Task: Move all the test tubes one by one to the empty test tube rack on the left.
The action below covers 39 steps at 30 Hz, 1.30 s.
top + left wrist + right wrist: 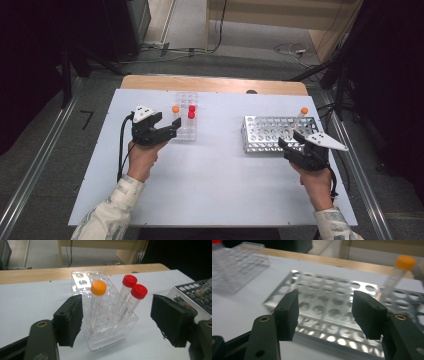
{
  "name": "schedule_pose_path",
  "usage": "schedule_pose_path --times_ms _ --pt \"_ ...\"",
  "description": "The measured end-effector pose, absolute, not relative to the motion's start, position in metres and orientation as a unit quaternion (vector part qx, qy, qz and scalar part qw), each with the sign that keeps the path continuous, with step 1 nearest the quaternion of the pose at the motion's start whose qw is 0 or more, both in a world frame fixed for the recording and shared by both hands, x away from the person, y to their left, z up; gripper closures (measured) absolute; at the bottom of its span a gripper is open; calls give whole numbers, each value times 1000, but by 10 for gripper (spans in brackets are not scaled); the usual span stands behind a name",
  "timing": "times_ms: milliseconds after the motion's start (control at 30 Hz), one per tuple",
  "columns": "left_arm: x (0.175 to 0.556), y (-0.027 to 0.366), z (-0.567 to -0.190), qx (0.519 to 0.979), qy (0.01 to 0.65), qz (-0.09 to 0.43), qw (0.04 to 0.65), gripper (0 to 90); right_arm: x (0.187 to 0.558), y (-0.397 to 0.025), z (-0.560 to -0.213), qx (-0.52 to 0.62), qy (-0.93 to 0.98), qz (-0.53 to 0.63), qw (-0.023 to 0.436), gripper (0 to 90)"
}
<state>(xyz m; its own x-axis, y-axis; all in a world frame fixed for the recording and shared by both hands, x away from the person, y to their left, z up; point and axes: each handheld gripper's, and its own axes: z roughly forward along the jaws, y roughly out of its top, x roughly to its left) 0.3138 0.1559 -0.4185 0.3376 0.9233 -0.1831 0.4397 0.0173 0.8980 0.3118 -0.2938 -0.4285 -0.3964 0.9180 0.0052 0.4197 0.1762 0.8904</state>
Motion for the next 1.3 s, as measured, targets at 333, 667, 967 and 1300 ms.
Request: schedule_pose_path --times_ms 333,667,967,1300 --pt "307 154 -416 658 511 253 492 241 362 -318 -435 548 660 401 322 416" --pt "308 153 -420 662 510 251 488 241 392 -323 -445 568 648 392 324 497" --pt "308 153 -419 661 509 250 491 242 409 -317 -445 576 645 380 328 607" --pt "307 153 -418 665 505 253 489 216 406 -318 -437 580 628 395 337 713"
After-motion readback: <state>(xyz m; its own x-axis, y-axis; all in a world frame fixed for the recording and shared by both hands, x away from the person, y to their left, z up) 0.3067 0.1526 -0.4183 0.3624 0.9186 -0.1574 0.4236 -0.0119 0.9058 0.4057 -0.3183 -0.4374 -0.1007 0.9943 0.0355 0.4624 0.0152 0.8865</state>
